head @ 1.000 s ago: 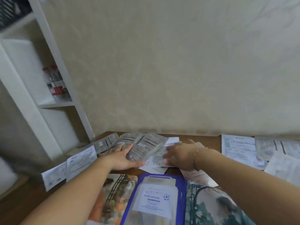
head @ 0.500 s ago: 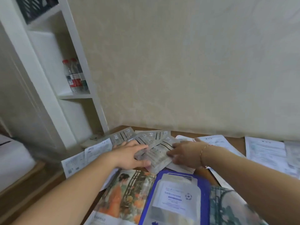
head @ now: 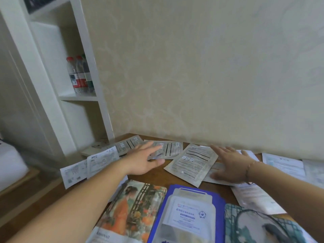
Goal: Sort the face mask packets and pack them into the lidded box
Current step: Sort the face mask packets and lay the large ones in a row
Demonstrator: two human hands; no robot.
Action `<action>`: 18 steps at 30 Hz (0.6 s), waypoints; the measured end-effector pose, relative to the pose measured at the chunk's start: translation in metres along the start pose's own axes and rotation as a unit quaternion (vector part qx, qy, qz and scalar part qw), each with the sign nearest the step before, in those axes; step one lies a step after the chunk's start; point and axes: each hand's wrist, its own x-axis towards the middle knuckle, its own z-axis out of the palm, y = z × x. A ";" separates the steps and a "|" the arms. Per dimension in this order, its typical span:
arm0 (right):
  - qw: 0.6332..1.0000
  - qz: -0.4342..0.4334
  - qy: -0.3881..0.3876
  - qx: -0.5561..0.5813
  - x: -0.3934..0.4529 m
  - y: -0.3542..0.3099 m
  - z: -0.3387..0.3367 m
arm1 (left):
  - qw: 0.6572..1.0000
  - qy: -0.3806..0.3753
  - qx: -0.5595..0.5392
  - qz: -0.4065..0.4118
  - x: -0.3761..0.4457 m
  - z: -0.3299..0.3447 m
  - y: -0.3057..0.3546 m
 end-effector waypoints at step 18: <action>0.894 -0.291 0.237 -0.245 -0.022 0.017 0.010 | 0.993 -0.029 0.100 0.059 0.007 0.017 0.063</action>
